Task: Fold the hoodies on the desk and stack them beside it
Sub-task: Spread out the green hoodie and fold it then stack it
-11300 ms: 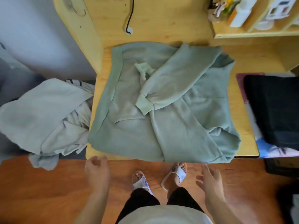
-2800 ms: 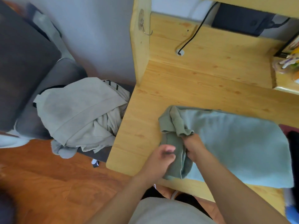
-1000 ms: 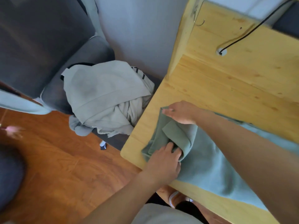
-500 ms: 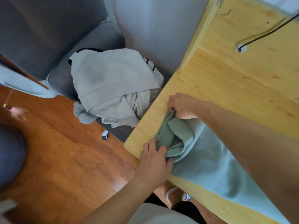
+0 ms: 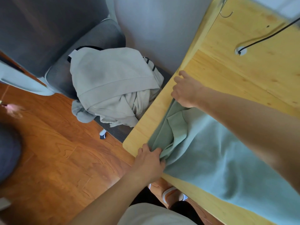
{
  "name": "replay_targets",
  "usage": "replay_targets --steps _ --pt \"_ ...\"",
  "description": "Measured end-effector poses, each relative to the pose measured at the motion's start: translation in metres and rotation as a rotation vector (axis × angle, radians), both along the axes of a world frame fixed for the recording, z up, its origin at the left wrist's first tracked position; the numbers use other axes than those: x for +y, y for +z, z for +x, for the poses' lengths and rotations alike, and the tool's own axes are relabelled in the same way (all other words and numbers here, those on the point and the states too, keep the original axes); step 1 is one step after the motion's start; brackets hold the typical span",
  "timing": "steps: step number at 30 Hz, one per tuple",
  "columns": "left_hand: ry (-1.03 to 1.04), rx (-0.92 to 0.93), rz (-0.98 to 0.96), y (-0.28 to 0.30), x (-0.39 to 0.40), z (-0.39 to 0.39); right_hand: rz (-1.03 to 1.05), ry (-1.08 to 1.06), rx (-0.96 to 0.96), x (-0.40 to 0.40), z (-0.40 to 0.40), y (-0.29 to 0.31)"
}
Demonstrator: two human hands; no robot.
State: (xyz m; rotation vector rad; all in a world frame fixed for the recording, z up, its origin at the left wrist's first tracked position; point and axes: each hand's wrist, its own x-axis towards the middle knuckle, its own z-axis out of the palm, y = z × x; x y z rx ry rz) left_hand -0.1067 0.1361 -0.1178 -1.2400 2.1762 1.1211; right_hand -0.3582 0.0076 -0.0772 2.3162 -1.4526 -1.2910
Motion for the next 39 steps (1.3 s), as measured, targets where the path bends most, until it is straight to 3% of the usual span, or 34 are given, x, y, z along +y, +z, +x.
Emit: replay_targets --steps 3,6,8,12,15,17,20,25,30,32,34,36,39 --pt "0.007 -0.016 0.021 0.003 -0.001 0.002 -0.118 0.037 -0.015 -0.001 -0.002 -0.002" --pt "-0.011 -0.017 0.059 0.004 -0.006 0.004 -0.173 -0.109 -0.105 0.007 -0.006 -0.011" --pt "0.014 -0.005 0.093 0.004 -0.012 0.006 -0.184 -0.245 -0.273 0.016 -0.005 -0.019" --pt "0.263 0.107 0.234 0.008 -0.021 0.011 -0.167 -0.510 -0.640 0.043 0.009 -0.027" --pt "0.467 0.215 0.162 0.015 -0.016 0.018 0.009 -0.702 -0.599 0.067 0.004 -0.038" --pt "0.512 0.201 0.058 0.011 -0.010 0.026 0.016 -0.782 -0.609 0.080 -0.004 -0.043" --pt "0.403 0.087 -0.039 -0.005 -0.004 0.030 -0.099 -0.798 -0.723 0.084 -0.005 -0.045" --pt "0.304 0.013 -0.197 -0.022 -0.006 0.025 -0.598 -0.970 -0.963 0.069 -0.009 -0.039" --pt "0.224 -0.108 -0.266 -0.030 -0.006 0.025 -0.432 -0.922 -0.681 0.054 -0.002 -0.075" --pt "0.213 -0.147 -0.307 -0.026 -0.005 0.019 -0.506 -0.944 -0.587 0.054 0.008 -0.090" --pt "0.204 -0.094 -0.435 -0.022 -0.002 0.014 -0.675 -0.963 -0.629 0.064 0.021 -0.083" --pt "0.139 0.116 -0.563 -0.019 0.003 0.001 -0.858 -0.951 -0.798 0.089 0.032 -0.064" --pt "-0.117 0.339 -0.601 -0.013 0.013 -0.040 -0.944 -1.014 -0.854 0.161 0.039 -0.043"
